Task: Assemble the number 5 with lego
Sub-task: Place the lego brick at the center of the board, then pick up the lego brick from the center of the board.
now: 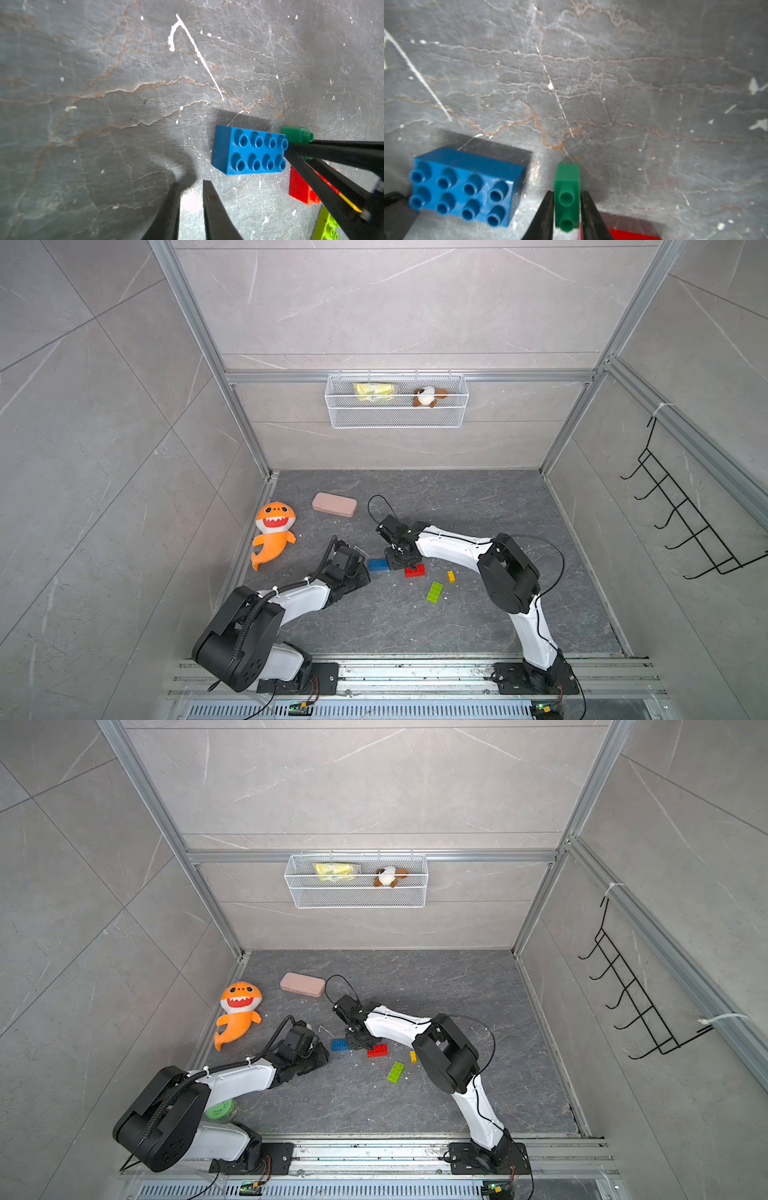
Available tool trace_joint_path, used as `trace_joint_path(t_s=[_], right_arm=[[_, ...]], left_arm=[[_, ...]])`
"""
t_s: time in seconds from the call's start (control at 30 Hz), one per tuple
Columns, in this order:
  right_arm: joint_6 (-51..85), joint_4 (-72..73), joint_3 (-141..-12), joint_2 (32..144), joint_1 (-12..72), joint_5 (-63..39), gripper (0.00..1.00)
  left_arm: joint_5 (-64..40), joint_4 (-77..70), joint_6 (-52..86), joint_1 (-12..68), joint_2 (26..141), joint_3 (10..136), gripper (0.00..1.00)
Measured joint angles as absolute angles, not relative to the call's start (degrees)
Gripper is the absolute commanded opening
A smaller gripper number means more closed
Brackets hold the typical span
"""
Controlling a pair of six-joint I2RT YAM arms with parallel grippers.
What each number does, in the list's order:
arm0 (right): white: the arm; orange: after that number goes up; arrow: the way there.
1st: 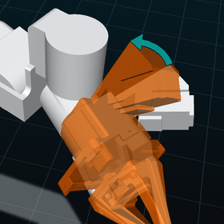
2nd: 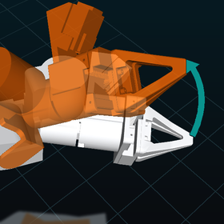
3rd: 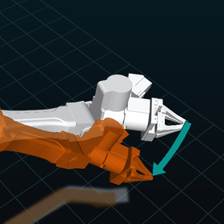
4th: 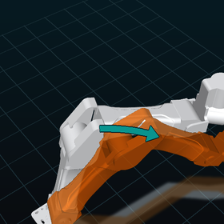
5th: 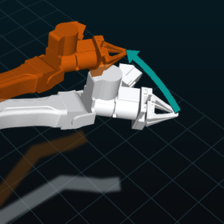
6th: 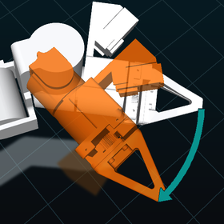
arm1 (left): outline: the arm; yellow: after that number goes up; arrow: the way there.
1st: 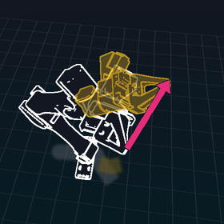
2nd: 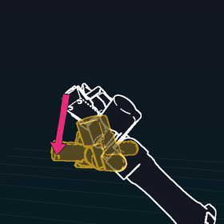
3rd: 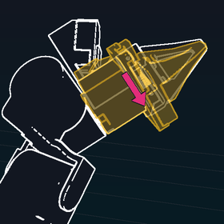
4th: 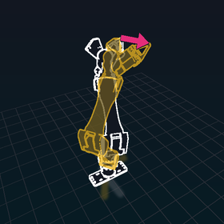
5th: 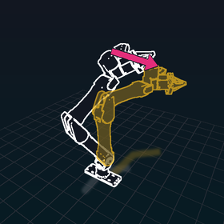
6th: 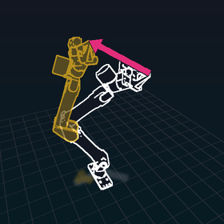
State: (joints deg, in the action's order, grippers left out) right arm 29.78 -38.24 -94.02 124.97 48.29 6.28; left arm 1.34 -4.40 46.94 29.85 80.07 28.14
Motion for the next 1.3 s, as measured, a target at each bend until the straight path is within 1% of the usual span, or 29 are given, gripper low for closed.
trace_joint_path(t_s=[0.17, 0.27, 0.47, 0.57, 0.7, 0.87, 1.03, 1.3], right_arm=[[29.8, -38.68, -94.85, 125.19, 48.29, 6.28, 0.35], [29.8, -38.87, -94.85, 125.19, 48.29, 6.46, 0.34], [29.43, -39.07, -94.89, 125.19, 48.29, 6.7, 0.24], [29.06, -39.09, -94.89, 125.19, 48.29, 6.72, 0.17], [28.71, -39.27, -94.96, 125.19, 48.29, 6.7, 0.13], [28.73, -39.29, -94.94, 124.79, 48.29, 6.61, 0.13], [28.75, -39.24, -94.35, 121.71, 48.34, 5.85, 0.13], [28.97, -39.2, -93.69, 118.1, 48.66, 4.21, 0.13]], left_arm=[[1.34, -4.29, 46.94, 29.85, 79.83, 28.01, 0.26], [1.34, -4.1, 46.94, 29.85, 79.64, 27.92, 0.26], [1.34, -4.1, 46.94, 29.85, 79.64, 27.92, 0.26], [1.3, -4.1, 46.94, 29.85, 79.7, 27.92, 0.26], [1.32, -4.23, 46.94, 29.85, 79.83, 27.97, 0.26], [1.45, -4.29, 46.87, 29.85, 80.99, 28.95, 0.26], [1.41, -4.99, 46.57, 29.85, 83.7, 31.07, 0.25], [0.08, -9.5, 46.72, 30.24, 86.63, 31.88, 0.24]])
